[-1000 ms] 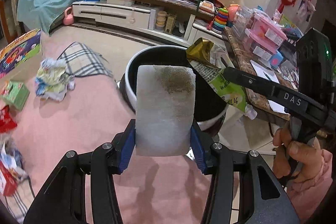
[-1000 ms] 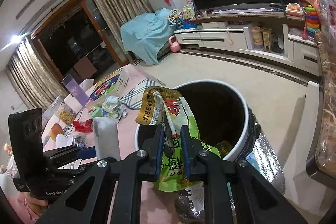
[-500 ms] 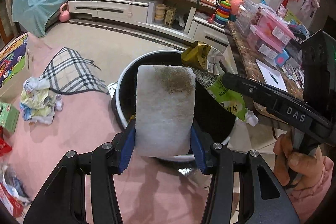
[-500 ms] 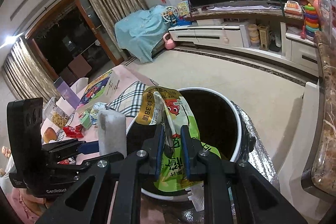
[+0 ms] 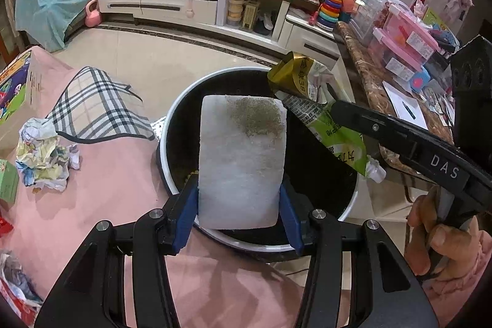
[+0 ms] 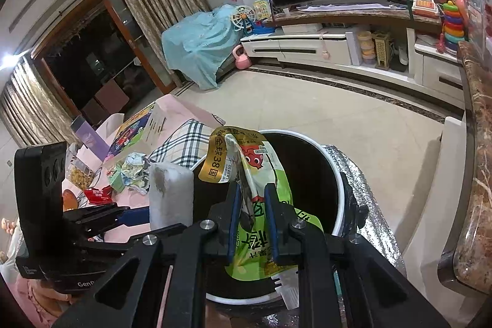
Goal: Collect trash
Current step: 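Carry the foam block and green pouch over the bin, then open left tool to drop foam block while right tool drops green pouch, then move both open tools back over the table toward remaining trash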
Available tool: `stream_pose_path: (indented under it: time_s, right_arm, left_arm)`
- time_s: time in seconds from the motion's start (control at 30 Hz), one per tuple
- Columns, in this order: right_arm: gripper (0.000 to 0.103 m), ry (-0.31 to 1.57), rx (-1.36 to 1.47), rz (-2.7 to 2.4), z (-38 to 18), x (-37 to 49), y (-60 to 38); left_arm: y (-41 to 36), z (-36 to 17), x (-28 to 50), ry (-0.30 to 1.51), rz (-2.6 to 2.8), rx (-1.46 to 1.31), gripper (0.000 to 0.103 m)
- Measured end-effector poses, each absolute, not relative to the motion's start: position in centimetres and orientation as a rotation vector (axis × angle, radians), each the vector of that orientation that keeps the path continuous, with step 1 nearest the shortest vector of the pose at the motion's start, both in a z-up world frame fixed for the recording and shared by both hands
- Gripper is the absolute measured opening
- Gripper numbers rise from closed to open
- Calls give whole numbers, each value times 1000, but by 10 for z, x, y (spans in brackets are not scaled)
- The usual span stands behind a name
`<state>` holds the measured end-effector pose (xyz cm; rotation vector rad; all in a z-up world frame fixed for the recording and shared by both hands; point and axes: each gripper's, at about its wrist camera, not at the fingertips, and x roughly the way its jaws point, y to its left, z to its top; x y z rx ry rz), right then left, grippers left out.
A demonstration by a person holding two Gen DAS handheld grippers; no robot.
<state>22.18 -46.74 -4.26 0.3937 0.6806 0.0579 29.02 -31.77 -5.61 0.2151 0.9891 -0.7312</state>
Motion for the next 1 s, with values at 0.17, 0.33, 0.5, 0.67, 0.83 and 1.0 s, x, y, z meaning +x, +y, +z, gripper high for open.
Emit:
stream_pose_path:
  time_s: [0.17,0.33,0.5,0.67,0.83,1.0]
  right_arm:
    - [21,701,407,49,-45,226,-469]
    - [28,696,436,43,-44,227,-473]
    - [41,680,447,38,-41,222,-473]
    - [51,670,457,33,-39,217,-470]
    - [79,642,451,54,-40,204,-448]
    - [82,660,447,109,-47,192,-408]
  left_arm:
    - [-319,-57,291,989,-727,222,51]
    - [-314,-55,288,965,-722,212,73]
    - [-303,-54,287,954,-709,172,78]
    - [-272,-58,271,938,-679,106,78]
    - [-227,-69,249,931,-612,6,78]
    - [-182,-74,227,906,-534,-57,78]
